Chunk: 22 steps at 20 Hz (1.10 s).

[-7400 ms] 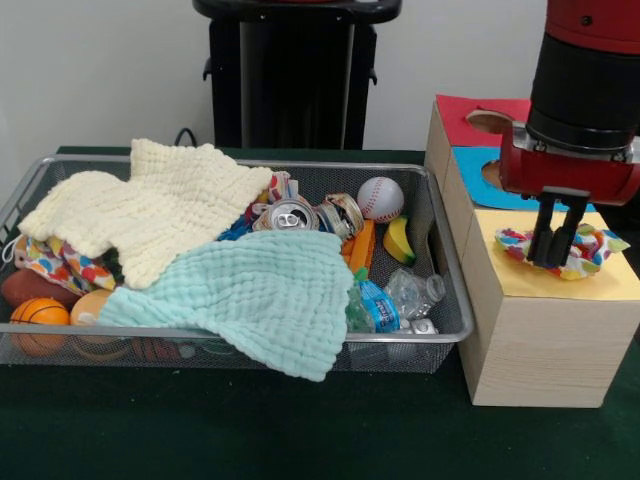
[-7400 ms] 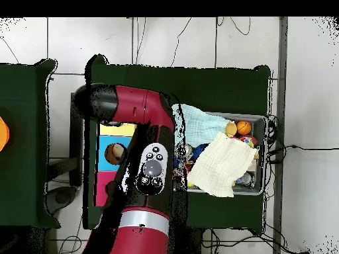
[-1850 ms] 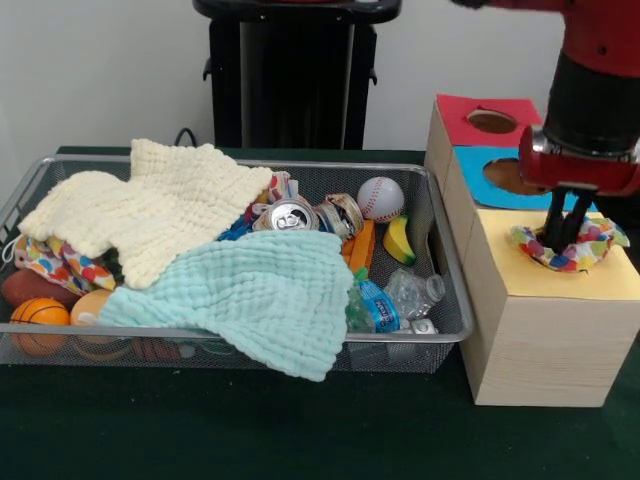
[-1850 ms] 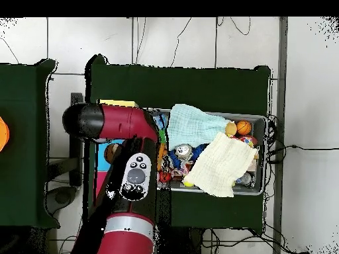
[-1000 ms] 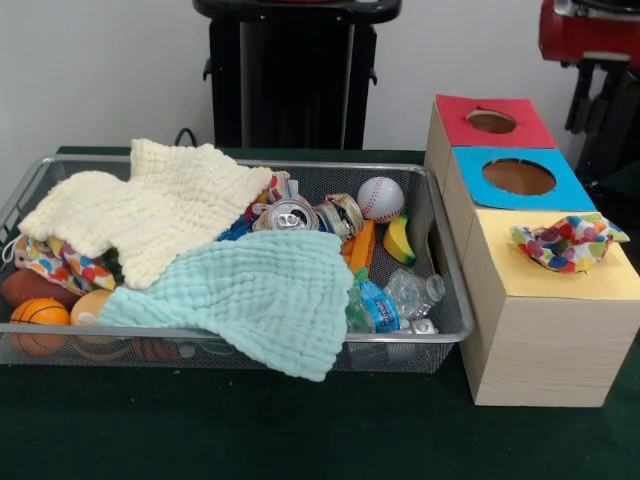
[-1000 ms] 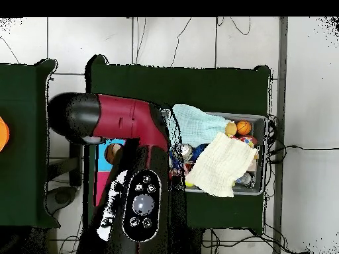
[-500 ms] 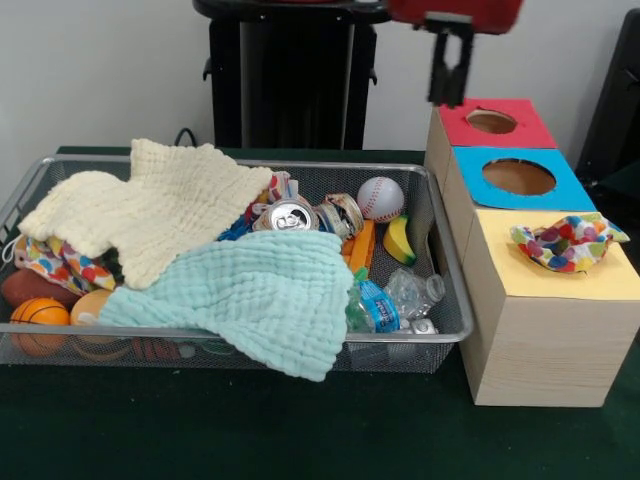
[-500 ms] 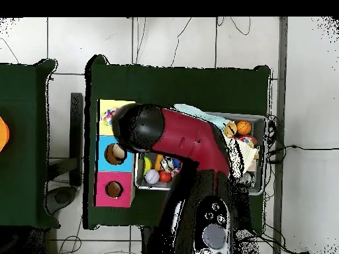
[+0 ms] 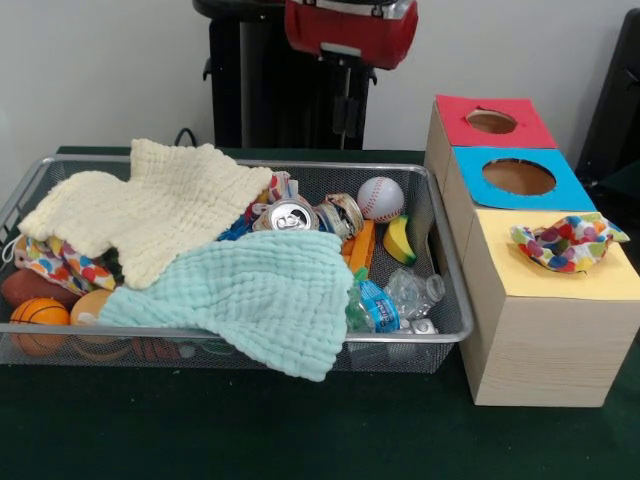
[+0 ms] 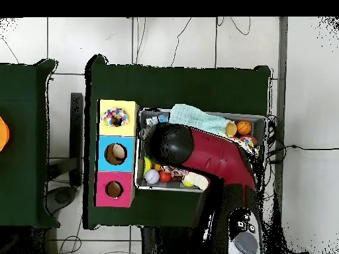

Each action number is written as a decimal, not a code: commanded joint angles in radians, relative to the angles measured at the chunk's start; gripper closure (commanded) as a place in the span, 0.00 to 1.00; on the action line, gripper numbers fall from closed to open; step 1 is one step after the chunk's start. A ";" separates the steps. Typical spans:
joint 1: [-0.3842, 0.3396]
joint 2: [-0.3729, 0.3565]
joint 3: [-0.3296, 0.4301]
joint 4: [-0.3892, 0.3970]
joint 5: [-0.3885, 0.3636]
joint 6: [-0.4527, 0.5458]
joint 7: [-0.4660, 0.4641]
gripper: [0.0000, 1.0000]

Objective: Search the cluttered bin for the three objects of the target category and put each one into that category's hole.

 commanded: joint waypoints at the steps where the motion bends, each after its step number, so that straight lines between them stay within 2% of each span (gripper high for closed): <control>1: -0.022 0.003 0.172 0.207 -0.106 -0.096 -0.122 1.00; 12: -0.051 -0.063 0.223 0.292 -0.149 -0.137 -0.064 1.00; 17: -0.072 -0.159 0.253 0.388 -0.131 -0.146 -0.058 1.00; 22: -0.117 -0.241 0.309 0.532 -0.109 -0.239 -0.044 1.00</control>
